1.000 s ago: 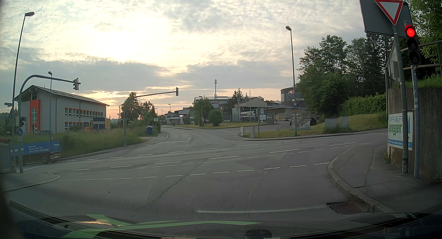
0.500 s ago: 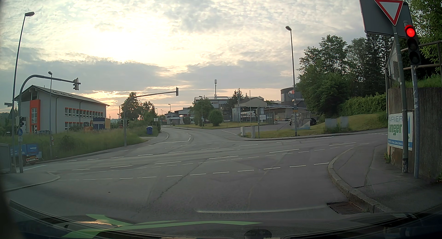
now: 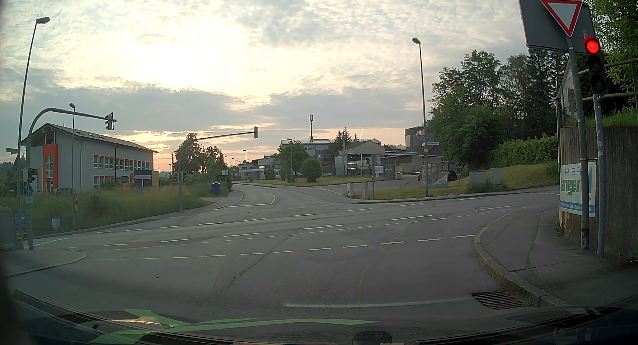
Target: Follow the waypoints while adhering to traffic rules and regulations
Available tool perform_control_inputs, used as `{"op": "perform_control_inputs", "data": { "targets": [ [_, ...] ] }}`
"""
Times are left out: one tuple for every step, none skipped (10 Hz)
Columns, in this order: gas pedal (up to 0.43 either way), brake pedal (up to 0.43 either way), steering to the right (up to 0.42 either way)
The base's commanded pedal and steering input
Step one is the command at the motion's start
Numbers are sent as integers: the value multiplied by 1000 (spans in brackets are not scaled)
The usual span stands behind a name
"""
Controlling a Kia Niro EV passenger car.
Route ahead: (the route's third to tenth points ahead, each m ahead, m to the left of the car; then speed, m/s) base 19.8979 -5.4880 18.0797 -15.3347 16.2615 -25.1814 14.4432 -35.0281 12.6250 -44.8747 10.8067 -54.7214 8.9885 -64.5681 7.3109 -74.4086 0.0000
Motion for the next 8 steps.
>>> {"op": "perform_control_inputs", "data": {
  "targets": [
    [0, 396, 4],
    [0, 396, 4],
    [0, 396, 4],
    [0, 396, 4],
    [0, 396, 4],
    [0, 390, 4],
    [0, 390, 4],
    [0, 396, 4]
  ]
}}
